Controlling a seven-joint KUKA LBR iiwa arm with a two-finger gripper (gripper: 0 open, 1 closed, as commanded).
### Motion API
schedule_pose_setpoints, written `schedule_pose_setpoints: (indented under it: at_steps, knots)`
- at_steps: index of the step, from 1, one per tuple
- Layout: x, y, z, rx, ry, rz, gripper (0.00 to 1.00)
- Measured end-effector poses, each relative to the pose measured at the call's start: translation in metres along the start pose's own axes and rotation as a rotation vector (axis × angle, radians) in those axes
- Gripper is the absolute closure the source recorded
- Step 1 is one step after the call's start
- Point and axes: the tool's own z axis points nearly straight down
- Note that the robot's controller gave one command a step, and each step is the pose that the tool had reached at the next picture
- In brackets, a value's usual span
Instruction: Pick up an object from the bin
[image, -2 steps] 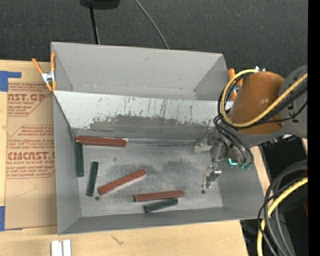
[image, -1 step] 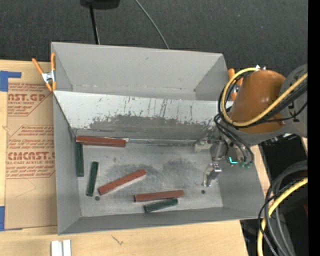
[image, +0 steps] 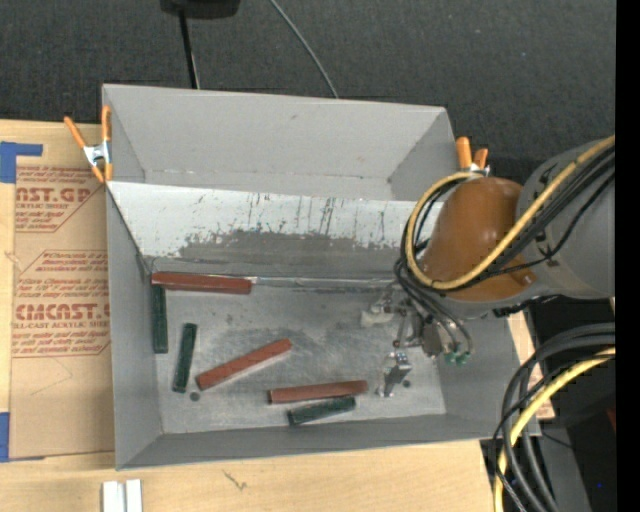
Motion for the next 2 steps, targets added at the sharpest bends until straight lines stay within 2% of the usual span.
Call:
schedule_pose_setpoints:
  at_steps: [1,2]
  knots:
    - [0.000,0.004,0.052,-0.006,0.006,-0.025,0.00]
    - [0.013,0.033,0.055,-0.002,-0.005,-0.058,1.00]
